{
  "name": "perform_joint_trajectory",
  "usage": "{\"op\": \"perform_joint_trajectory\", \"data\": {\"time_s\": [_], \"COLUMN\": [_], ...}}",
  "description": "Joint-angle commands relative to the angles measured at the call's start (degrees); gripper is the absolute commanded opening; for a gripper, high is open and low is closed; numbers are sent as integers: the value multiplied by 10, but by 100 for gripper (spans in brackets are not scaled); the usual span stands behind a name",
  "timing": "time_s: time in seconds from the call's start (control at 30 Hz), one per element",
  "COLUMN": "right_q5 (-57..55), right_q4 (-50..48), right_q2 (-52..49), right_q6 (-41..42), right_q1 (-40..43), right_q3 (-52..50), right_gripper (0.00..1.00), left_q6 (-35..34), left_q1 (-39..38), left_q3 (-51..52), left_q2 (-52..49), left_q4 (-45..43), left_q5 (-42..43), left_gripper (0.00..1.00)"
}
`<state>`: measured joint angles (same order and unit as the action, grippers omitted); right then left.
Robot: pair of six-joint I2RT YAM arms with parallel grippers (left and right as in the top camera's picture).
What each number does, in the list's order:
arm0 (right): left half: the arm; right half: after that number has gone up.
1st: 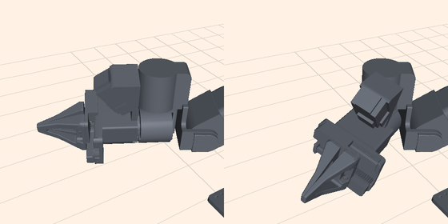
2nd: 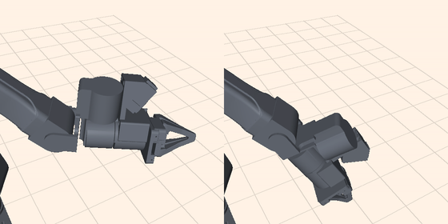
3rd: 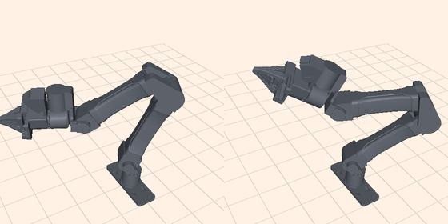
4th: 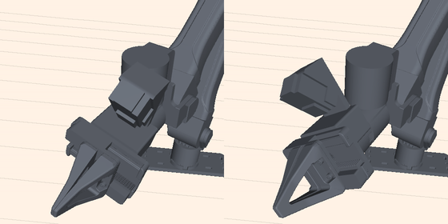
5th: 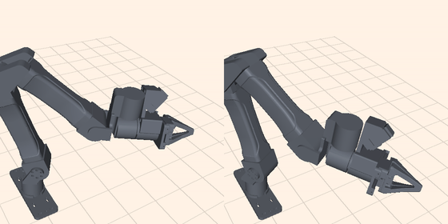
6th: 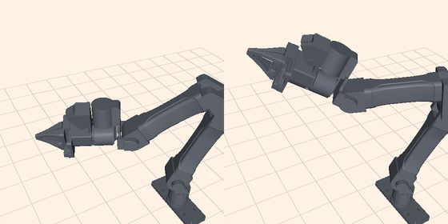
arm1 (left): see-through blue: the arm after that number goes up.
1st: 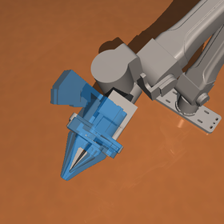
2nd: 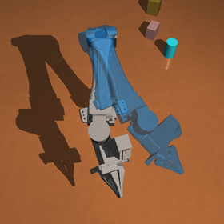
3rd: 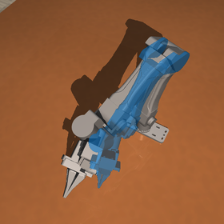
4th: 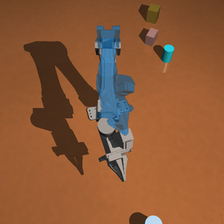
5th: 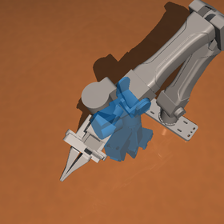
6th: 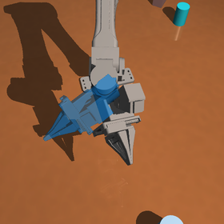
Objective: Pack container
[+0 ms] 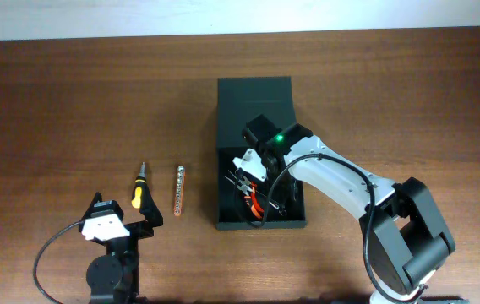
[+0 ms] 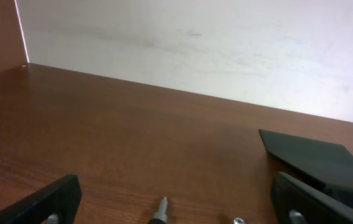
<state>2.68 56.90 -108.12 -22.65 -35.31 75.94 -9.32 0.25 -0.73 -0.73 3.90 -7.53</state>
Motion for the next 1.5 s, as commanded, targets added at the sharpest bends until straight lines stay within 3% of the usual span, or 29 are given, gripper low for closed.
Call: {"op": "perform_joint_trajectory", "data": {"time_s": [0.0,0.2,0.43,0.47,0.57,0.6,0.9,1.17,1.47], "right_q5": [-2,-2,-76,-88,-123,-131,-160,-192,-182], "right_q4": [-2,42,146,164,216,233,356,404,395], "right_q2": [0,2,2,2,2,2,14,25,19], "right_q6": [26,32,70,69,70,71,139,264,292], "right_q1": [-3,-3,8,13,35,45,191,387,561], "right_q3": [14,97,280,309,397,424,586,591,591], "right_gripper": [48,53,59,62,94,100,99,99,99], "left_q6": [-3,-3,-3,-3,-3,-3,-3,-3,-3], "left_q1": [3,3,3,3,3,3,3,3,3], "left_q3": [2,2,2,2,2,2,2,2,2], "left_q2": [4,4,4,4,4,4,4,4,4], "left_q4": [0,0,0,0,0,0,0,0,0], "left_q5": [2,2,2,2,2,2,2,2,2], "left_gripper": [99,99,99,99,99,99,99,99,99]}}
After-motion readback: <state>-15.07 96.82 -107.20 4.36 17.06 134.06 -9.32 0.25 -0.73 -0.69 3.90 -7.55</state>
